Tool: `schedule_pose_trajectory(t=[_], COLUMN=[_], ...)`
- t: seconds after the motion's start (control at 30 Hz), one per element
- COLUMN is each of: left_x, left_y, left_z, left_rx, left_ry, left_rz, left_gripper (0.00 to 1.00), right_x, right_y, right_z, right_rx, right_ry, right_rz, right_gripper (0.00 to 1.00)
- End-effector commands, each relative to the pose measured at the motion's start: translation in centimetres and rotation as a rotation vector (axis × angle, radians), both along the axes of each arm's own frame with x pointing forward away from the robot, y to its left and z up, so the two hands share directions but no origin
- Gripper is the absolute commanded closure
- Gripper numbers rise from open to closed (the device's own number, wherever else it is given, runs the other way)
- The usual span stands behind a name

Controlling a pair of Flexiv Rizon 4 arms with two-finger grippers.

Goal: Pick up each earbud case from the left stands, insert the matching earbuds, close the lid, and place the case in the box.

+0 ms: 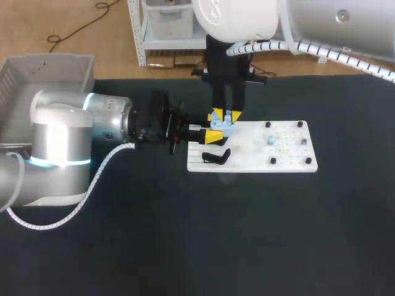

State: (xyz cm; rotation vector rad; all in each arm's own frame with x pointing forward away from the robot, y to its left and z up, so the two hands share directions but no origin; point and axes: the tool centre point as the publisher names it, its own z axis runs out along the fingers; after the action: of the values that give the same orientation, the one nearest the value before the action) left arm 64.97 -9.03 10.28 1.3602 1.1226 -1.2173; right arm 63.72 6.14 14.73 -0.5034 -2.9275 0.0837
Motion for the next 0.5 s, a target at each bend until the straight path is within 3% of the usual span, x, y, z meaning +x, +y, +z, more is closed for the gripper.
schedule_pose_trajectory(t=[0.03, 0.5], left_x=[-0.05, -0.05], left_y=[-0.04, -0.04], left_z=[-0.07, -0.07], left_rx=[-0.002, -0.002], left_ry=[-0.002, -0.002], left_rz=[0.003, 0.003], left_gripper=[1.0, 1.0], right_x=[0.23, 0.72], right_y=[-0.13, -0.31], right_z=[-0.22, -0.82], right_rx=[-0.001, -0.013], right_ry=[0.002, 0.009], right_rz=[-0.006, -0.026], right_gripper=[1.0, 1.0])
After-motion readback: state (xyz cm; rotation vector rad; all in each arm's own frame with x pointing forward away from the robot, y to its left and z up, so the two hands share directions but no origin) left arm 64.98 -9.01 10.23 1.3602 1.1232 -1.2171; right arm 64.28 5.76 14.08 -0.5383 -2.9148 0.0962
